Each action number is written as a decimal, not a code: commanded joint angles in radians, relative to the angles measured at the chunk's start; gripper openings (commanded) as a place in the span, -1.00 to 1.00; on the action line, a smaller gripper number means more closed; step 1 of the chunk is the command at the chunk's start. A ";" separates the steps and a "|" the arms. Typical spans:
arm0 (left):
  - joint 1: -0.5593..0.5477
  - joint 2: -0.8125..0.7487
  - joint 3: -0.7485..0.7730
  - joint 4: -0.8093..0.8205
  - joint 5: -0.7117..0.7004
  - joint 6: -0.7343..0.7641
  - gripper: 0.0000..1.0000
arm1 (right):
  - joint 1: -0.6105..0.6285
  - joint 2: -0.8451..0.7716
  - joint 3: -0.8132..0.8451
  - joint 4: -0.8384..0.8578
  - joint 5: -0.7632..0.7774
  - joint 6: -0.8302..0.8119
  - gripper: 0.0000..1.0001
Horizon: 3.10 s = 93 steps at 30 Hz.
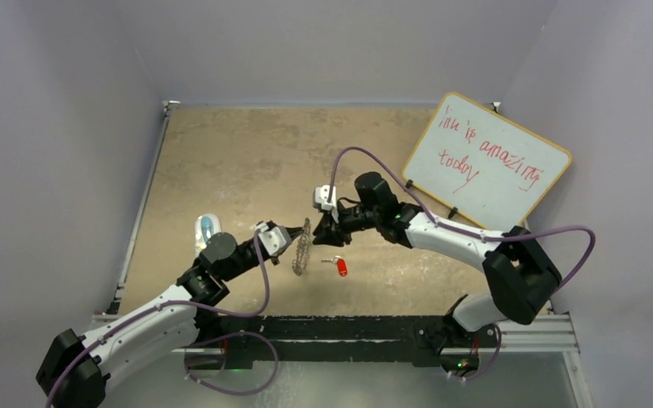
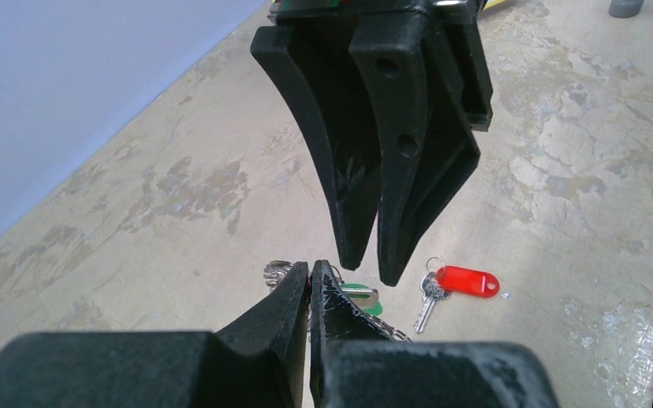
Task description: Put the keys on the keyring
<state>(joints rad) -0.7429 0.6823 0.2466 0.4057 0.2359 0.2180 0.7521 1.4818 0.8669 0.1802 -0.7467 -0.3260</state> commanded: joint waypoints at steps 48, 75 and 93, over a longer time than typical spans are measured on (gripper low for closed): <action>-0.001 0.021 -0.021 0.133 0.020 -0.028 -1.00 | -0.003 -0.006 -0.099 0.370 -0.002 0.155 -0.43; 0.000 0.348 0.122 0.203 -0.376 -0.310 0.23 | -0.097 -0.306 -0.248 0.158 0.884 0.592 0.98; 0.059 0.649 0.161 0.108 -0.326 -0.990 0.59 | -0.221 0.056 -0.231 0.080 0.502 0.723 0.53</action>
<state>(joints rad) -0.7185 1.2583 0.3847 0.4351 -0.2241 -0.6357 0.5358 1.4548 0.5789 0.2867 -0.1310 0.3836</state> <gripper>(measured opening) 0.807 0.803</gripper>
